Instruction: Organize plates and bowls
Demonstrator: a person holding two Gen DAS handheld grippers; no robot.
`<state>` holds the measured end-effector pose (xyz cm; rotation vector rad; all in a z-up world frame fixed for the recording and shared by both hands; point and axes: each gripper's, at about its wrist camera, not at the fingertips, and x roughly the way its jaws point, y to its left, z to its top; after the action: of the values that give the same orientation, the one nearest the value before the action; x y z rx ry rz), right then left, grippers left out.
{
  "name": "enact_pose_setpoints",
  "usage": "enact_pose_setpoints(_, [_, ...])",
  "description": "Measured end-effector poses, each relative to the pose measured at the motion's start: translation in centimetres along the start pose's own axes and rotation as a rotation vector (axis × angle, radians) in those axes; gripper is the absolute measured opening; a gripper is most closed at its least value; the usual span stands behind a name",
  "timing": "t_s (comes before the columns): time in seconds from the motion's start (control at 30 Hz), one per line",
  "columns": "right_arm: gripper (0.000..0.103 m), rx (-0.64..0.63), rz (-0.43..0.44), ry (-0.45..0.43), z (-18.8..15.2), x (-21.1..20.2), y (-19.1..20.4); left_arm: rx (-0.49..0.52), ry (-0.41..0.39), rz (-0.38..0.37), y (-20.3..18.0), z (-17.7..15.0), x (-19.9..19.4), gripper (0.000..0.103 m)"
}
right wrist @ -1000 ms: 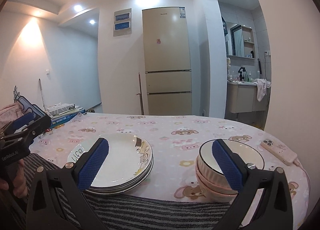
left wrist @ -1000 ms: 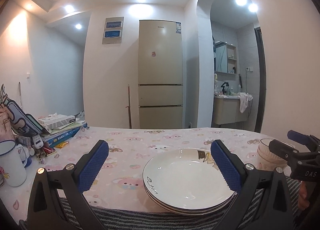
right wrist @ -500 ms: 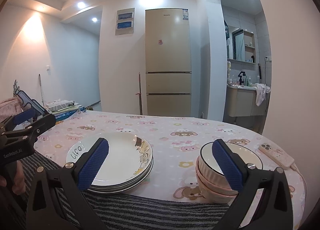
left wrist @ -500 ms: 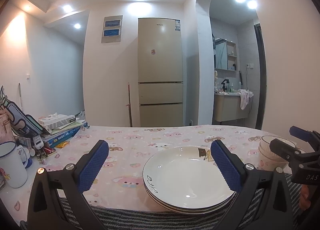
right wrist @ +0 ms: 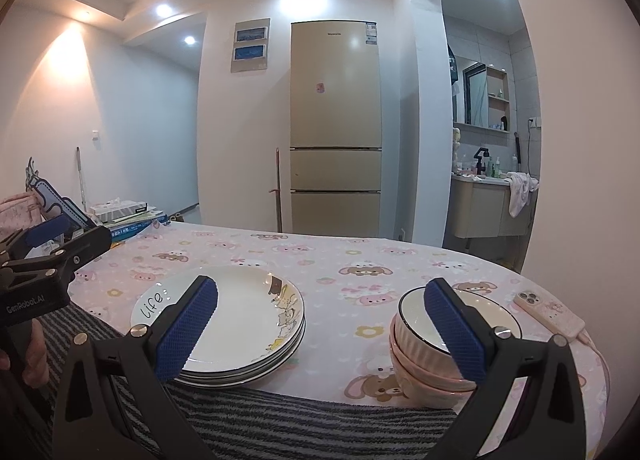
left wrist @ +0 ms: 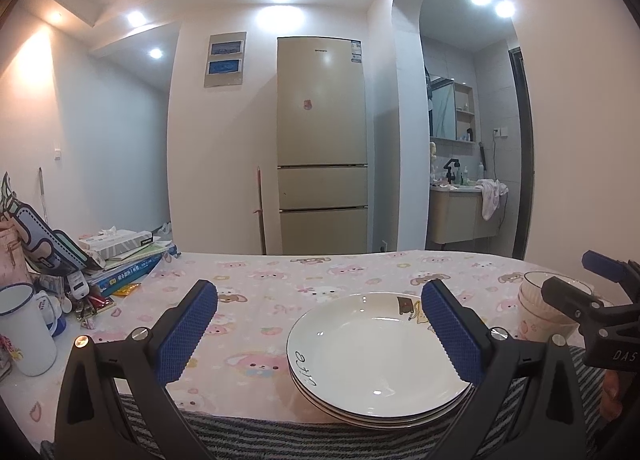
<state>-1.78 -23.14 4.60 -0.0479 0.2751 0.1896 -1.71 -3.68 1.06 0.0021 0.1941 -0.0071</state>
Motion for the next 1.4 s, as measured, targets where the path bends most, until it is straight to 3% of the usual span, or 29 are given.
enact_pose_setpoints(0.63, [0.103, 0.007, -0.018, -0.040, -0.06, -0.76, 0.01, -0.004, -0.002, 0.003, -0.13, 0.05, -0.43, 0.103])
enact_pose_setpoints(1.4, [0.103, -0.002, -0.017, -0.024, -0.14, -0.63, 0.33, 0.001, 0.007, 0.014, -0.05, 0.15, -0.27, 0.103])
